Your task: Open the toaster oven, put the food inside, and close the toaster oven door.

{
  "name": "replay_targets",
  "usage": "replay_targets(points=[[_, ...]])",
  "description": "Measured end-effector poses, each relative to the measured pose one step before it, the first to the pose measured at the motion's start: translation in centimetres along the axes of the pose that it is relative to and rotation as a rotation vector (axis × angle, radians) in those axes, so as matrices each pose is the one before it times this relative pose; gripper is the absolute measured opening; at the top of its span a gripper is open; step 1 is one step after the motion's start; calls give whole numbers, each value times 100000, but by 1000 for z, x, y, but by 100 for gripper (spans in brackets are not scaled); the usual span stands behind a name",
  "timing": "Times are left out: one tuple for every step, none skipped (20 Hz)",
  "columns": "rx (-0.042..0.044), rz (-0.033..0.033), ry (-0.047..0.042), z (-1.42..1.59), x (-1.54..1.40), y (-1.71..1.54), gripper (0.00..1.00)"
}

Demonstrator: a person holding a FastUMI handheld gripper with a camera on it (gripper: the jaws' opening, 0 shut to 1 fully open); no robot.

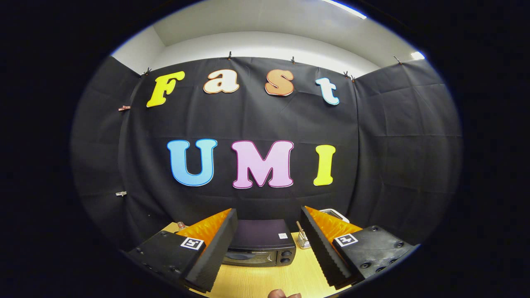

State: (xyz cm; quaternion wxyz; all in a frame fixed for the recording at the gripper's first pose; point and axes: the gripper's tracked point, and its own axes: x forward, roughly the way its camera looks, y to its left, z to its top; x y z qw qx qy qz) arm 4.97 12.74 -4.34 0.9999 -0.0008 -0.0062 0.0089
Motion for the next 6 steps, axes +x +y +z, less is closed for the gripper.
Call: replay_targets(points=[[-178,38,-25,-72,178,16,98],[79,-5,-39,20,0,5,98],[139,40,95,8,-9,28,98],[108,79,4,21,27,54,98],[45,12,172,8,56,30,98],[-103,90,-78,35,-19,-19,98]])
